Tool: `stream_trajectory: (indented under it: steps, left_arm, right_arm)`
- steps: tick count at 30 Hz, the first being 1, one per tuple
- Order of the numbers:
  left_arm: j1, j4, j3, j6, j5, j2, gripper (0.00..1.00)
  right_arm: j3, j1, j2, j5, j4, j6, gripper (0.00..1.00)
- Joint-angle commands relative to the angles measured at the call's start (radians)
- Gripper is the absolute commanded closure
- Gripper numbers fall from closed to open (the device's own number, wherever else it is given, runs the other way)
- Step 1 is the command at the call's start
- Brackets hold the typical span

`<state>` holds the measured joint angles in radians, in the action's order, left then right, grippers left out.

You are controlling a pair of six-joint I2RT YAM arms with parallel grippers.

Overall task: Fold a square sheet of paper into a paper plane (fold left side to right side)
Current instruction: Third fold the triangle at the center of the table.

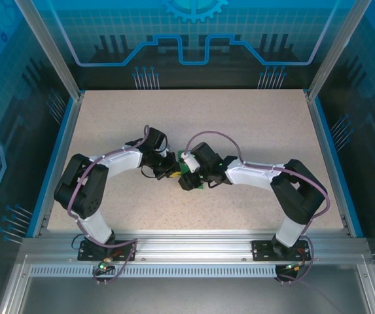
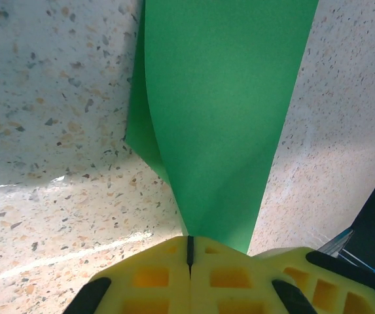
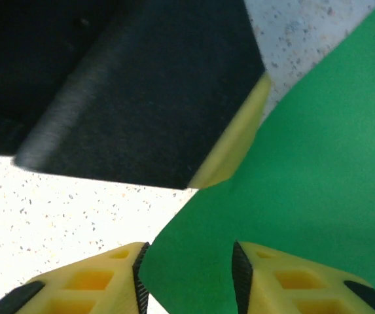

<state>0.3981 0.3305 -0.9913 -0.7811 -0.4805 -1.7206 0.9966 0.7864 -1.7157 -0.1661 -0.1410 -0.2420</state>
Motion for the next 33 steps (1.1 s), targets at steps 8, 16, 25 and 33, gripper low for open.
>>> stream_trajectory:
  steps: [8, 16, 25, 33]
  left_arm:
    - [-0.007, 0.08, -0.027, 0.061, 0.044, 0.05, 0.79]
    - [-0.062, 0.112, -0.064, 0.098, 0.084, 0.105, 0.62]
    - [-0.042, 0.1, -0.216, 0.17, 0.035, -0.103, 0.83]
    - [0.005, 0.155, -0.385, 0.248, 0.031, -0.299, 0.88]
  right_arm:
    - [0.01, 0.005, 0.008, -0.018, -0.042, 0.01, 0.98]
    - [-0.012, -0.01, 0.017, -0.067, -0.021, -0.011, 0.99]
    - [-0.034, -0.035, -0.004, -0.109, 0.014, -0.05, 0.99]
    - [-0.042, -0.045, -0.022, -0.125, 0.036, -0.072, 0.99]
